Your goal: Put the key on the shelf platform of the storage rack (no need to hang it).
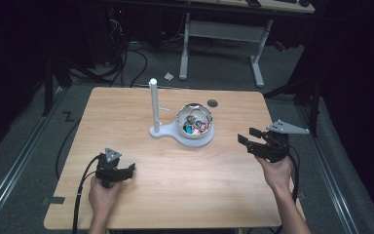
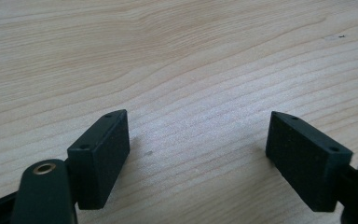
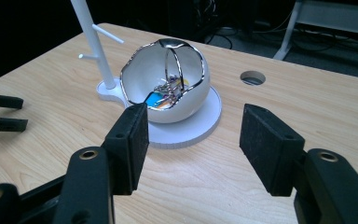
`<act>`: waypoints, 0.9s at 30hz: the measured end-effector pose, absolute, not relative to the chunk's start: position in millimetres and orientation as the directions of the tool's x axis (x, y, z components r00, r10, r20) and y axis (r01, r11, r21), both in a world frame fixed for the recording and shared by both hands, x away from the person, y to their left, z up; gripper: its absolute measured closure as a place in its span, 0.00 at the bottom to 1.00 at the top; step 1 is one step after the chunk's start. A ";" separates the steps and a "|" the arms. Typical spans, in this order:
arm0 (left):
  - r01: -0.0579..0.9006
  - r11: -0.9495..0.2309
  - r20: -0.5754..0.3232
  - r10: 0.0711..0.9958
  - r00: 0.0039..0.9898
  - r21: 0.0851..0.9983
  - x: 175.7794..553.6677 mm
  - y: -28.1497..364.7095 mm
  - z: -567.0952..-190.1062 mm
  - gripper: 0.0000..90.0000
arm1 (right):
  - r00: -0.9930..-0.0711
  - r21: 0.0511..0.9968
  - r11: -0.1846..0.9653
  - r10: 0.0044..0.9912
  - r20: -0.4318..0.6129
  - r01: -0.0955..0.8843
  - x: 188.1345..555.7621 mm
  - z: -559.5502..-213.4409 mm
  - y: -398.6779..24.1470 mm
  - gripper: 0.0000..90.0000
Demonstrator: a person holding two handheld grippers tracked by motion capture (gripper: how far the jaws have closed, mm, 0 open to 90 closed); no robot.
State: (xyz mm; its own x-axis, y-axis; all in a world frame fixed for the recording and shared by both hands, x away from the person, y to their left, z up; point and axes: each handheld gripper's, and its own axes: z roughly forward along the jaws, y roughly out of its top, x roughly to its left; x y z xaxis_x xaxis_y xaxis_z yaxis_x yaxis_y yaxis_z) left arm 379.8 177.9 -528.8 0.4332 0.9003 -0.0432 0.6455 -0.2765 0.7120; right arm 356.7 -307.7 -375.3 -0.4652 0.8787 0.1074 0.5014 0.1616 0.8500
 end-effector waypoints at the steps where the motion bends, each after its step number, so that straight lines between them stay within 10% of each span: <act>1: 0.645 -0.277 -0.043 0.900 0.433 0.712 379.8 177.9 -528.8 0.24 | -0.462 0.851 0.155 0.880 0.112 0.502 354.7 -377.2 -309.6 0.47; 27: 0.645 -0.278 -0.043 0.900 0.434 0.712 379.8 178.0 -528.8 0.24 | -0.427 0.814 0.137 0.892 0.146 0.564 340.6 -428.4 -314.4 0.48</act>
State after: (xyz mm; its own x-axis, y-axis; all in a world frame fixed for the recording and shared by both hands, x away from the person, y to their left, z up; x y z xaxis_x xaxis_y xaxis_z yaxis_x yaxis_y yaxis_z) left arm 379.8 178.0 -528.8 0.4340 0.8999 -0.0426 0.6455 -0.2776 0.7116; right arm 340.6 -314.4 -428.4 -0.4274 0.8922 0.1457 0.5639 0.1372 0.8144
